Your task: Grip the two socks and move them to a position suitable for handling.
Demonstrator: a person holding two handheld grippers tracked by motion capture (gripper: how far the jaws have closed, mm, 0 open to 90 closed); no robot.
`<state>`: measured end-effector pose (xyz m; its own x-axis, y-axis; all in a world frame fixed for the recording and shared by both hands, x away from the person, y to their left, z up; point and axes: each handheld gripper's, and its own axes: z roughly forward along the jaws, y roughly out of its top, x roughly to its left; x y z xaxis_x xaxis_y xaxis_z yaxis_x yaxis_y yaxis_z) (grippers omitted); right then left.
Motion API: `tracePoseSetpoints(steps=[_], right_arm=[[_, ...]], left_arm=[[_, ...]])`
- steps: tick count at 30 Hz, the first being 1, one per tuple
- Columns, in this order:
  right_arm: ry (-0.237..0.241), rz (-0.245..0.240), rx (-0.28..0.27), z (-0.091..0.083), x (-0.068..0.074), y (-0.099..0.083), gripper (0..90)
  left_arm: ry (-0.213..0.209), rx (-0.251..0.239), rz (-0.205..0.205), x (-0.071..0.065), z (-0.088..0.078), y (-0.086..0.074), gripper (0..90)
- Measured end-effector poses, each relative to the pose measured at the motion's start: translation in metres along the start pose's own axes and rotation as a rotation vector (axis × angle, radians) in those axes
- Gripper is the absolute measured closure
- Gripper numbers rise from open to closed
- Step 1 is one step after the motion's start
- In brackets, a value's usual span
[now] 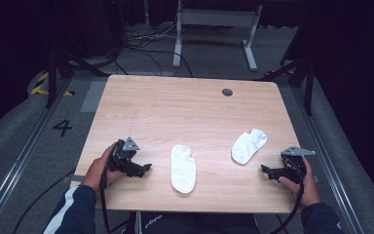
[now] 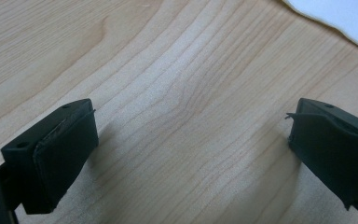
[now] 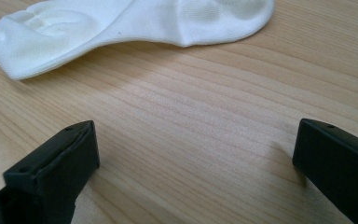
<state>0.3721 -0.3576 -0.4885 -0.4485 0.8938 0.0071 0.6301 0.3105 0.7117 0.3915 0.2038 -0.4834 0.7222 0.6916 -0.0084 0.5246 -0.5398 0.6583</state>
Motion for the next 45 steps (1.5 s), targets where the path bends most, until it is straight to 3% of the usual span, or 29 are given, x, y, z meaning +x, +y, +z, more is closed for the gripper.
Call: tracePoseSetpoints(steps=[6,12,14,17,18,22,23,28,32,39,45], right_arm=[[-0.003,0.001,0.001,0.000,0.000,0.000,0.5],[-0.012,0.004,0.004,0.001,0.000,0.001,1.0],[0.002,-0.007,0.005,-0.001,0.000,0.002,5.5],[0.024,-0.032,-0.008,-0.003,0.001,0.002,17.1],[0.023,-0.038,-0.020,-0.004,0.001,0.002,19.3],[0.049,-0.064,-0.068,-0.006,0.003,0.005,32.6],[0.061,-0.072,-0.080,-0.008,0.004,0.006,32.3],[0.067,-0.110,-0.115,-0.015,0.011,0.013,35.6],[0.079,-0.138,-0.117,-0.015,0.017,0.021,37.8],[0.114,-0.199,-0.118,-0.007,0.031,0.033,43.4],[0.148,-0.253,-0.111,0.005,0.044,0.046,51.0]], left_arm=[[-0.007,0.002,0.015,0.001,-0.002,-0.001,1.4],[0.002,0.009,-0.004,-0.004,-0.005,-0.004,1.5],[0.002,0.018,0.000,-0.007,-0.007,-0.005,2.8],[0.007,0.013,-0.016,-0.011,-0.012,-0.005,13.7],[0.007,0.025,-0.003,-0.013,-0.014,-0.005,18.2],[-0.030,0.033,0.043,-0.020,-0.016,-0.004,17.3],[-0.074,0.010,0.088,-0.027,-0.019,-0.001,16.8],[-0.113,-0.027,0.129,-0.050,-0.019,0.009,22.0],[-0.153,-0.039,0.195,-0.076,-0.016,0.019,25.8],[-0.199,-0.043,0.246,-0.104,-0.004,0.031,31.4],[-0.213,-0.021,0.278,-0.111,0.010,0.037,36.7]])
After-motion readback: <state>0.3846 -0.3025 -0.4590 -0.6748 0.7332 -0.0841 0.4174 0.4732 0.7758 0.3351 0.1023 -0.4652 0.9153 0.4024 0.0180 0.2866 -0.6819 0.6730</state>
